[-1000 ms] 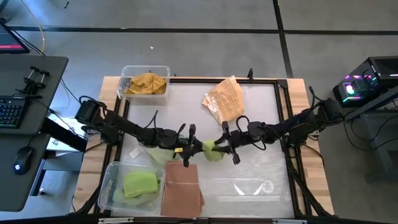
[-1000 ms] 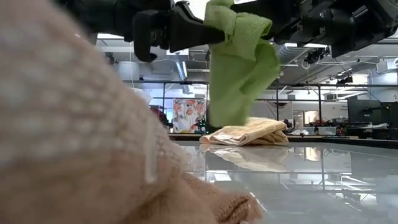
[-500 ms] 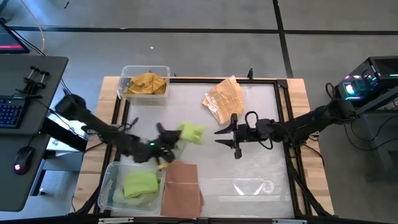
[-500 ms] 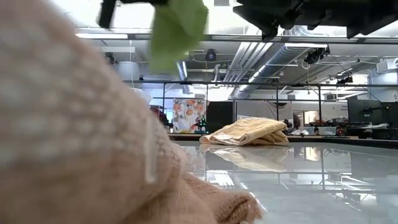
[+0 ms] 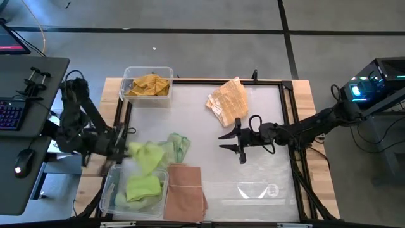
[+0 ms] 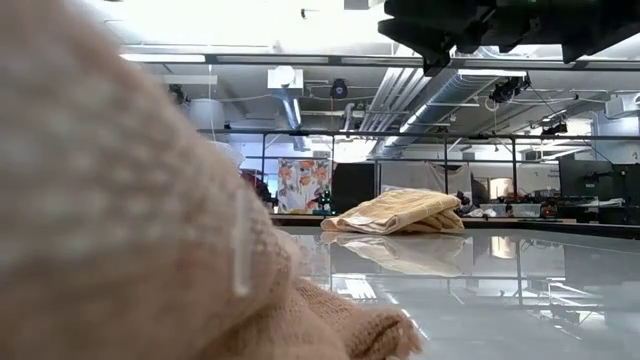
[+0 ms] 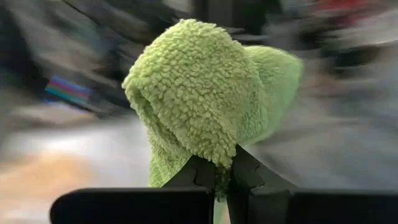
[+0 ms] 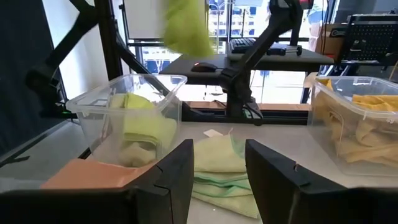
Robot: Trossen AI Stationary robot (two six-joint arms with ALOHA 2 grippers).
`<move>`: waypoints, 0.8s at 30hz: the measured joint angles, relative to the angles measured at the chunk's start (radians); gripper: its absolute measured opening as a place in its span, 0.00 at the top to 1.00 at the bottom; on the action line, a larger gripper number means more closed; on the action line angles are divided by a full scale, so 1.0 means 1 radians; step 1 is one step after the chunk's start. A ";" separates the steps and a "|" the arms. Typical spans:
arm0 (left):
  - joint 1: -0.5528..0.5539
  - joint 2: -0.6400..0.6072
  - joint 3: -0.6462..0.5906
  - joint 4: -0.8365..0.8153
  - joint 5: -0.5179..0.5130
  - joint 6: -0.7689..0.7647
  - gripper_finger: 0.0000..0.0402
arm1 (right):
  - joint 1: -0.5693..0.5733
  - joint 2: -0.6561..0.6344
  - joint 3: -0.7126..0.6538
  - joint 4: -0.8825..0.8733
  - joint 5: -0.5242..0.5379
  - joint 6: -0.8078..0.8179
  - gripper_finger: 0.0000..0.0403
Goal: Sort towels by color in basket
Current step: Put the light green towel into the bottom transparent bin
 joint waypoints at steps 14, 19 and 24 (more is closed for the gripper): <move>-0.101 0.148 -0.074 -0.255 0.350 -0.774 0.94 | 0.000 0.000 0.000 0.010 0.052 0.001 0.65; -0.101 0.204 -0.074 -0.216 0.348 -0.777 0.86 | 0.000 0.000 0.000 0.012 0.052 0.001 0.65; -0.101 0.212 -0.073 -0.162 0.331 -0.774 0.79 | 0.000 0.000 0.000 0.012 0.052 0.001 0.65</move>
